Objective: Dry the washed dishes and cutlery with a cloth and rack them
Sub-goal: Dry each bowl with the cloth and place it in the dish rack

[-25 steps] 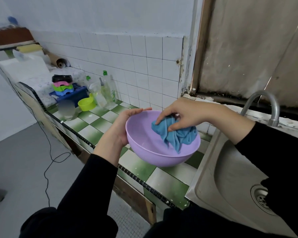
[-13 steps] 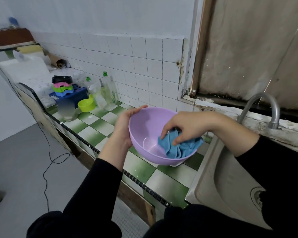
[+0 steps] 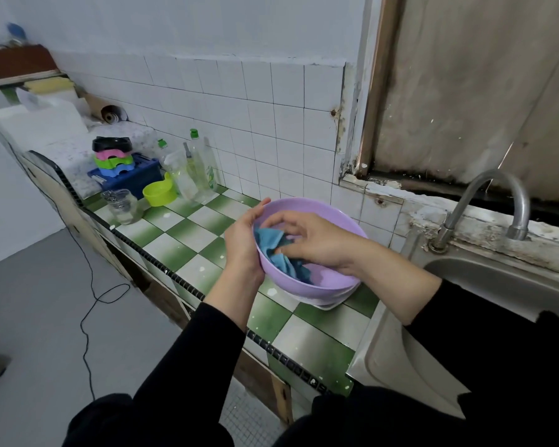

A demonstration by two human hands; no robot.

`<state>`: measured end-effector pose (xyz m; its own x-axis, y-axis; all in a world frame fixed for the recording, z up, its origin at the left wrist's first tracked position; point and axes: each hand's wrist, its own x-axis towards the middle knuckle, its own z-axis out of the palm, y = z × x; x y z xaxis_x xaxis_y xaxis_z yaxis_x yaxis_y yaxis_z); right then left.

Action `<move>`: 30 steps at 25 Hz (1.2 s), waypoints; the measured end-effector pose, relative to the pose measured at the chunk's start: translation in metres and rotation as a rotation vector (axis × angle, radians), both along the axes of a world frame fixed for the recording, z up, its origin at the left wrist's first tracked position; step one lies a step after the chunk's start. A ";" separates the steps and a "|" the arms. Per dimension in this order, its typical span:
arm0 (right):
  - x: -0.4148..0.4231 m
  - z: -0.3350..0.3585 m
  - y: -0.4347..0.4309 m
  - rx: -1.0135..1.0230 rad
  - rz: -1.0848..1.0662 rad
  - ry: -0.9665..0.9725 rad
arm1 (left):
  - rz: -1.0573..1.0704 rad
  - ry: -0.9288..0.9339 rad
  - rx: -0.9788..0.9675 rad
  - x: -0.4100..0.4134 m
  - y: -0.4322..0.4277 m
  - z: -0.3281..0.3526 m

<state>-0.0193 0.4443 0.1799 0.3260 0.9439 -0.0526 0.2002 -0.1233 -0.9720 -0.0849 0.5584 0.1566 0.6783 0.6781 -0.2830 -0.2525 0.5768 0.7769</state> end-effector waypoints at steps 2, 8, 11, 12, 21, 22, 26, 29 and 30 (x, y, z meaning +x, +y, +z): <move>0.005 0.011 -0.012 -0.083 0.245 -0.072 | 0.031 0.034 -0.015 -0.001 0.011 -0.001; 0.032 0.039 -0.036 -0.238 0.490 -0.748 | -0.075 0.148 -0.027 -0.007 0.005 0.002; 0.043 0.041 -0.041 -0.109 0.399 -0.529 | -0.148 0.250 0.064 -0.009 0.003 -0.005; 0.047 0.041 -0.043 -0.030 0.348 -0.434 | -0.135 0.275 0.118 -0.010 0.004 -0.008; 0.065 0.017 -0.051 0.614 -0.350 0.211 | -0.247 -0.087 0.542 -0.007 -0.003 -0.033; 0.063 0.018 -0.054 0.632 -0.392 0.088 | -0.219 -0.086 0.583 -0.006 -0.004 -0.033; 0.058 0.022 -0.068 0.459 -0.575 -0.546 | -0.165 -0.099 0.522 0.000 -0.006 -0.026; 0.051 0.025 -0.081 0.287 -0.546 -0.644 | -0.244 -0.068 0.472 0.004 -0.005 -0.015; 0.047 0.027 -0.086 0.224 -0.518 -0.635 | -0.278 -0.049 0.473 0.005 -0.006 -0.010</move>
